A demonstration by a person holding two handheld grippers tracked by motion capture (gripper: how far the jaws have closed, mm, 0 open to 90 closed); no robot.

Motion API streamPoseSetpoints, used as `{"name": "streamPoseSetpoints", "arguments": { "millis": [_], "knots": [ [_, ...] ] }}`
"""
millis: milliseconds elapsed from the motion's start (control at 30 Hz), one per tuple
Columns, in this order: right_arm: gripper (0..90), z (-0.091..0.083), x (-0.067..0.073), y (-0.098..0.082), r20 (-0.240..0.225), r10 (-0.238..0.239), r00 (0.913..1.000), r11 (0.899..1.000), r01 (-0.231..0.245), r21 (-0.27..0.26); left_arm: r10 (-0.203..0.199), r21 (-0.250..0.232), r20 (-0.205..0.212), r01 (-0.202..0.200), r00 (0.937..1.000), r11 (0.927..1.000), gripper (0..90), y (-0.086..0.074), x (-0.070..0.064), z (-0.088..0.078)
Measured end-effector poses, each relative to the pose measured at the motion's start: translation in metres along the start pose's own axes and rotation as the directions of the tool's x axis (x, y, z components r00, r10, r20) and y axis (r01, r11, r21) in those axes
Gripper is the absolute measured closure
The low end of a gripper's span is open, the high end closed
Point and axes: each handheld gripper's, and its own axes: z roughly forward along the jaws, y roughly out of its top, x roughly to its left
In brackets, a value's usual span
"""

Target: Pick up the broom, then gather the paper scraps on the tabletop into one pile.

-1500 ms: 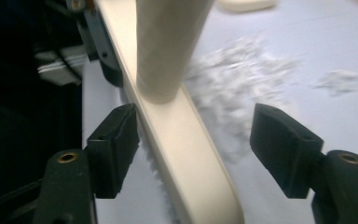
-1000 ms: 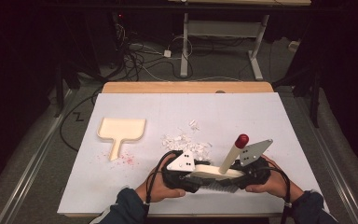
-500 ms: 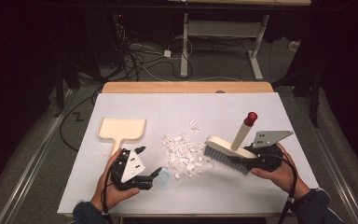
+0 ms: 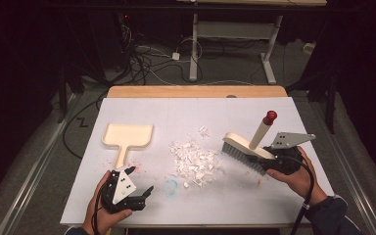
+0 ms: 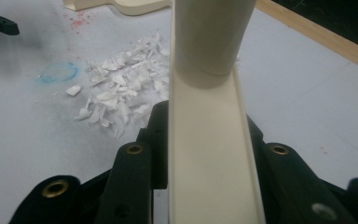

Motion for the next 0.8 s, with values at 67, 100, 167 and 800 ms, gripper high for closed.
{"name": "streamPoseSetpoints", "arguments": {
  "millis": [67, 100, 167, 800],
  "knots": [
    [68.4, -0.001, -0.002, -0.001, 0.016, 0.01, 0.9998, 1.0, -0.01, 0.0, 0.005, 0.007, -0.002, -0.005, 1.0, 1.0, 16.4, 0.0, 0.0, 0.002],
    [68.4, -0.001, -0.002, -0.001, 0.016, 0.01, 0.9998, 1.0, -0.01, 0.0, 0.011, 0.012, -0.001, -0.011, 0.9999, 0.9999, 16.4, -0.001, 0.0, 0.003],
    [68.4, -0.002, -0.004, -0.001, 0.037, 0.01, 0.9993, 1.0, -0.01, 0.008, 0.017, 0.011, -0.006, -0.017, 0.9998, 0.9998, 16.4, -0.001, 0.0, 0.004],
    [68.5, 0.03, -0.04, 0.003, 0.253, -0.005, 0.9675, 0.999, -0.005, 0.041, 0.024, 0.027, -0.027, -0.023, 0.9993, 0.9994, 16.4, -0.004, 0.002, 0.005]
  ]
}}
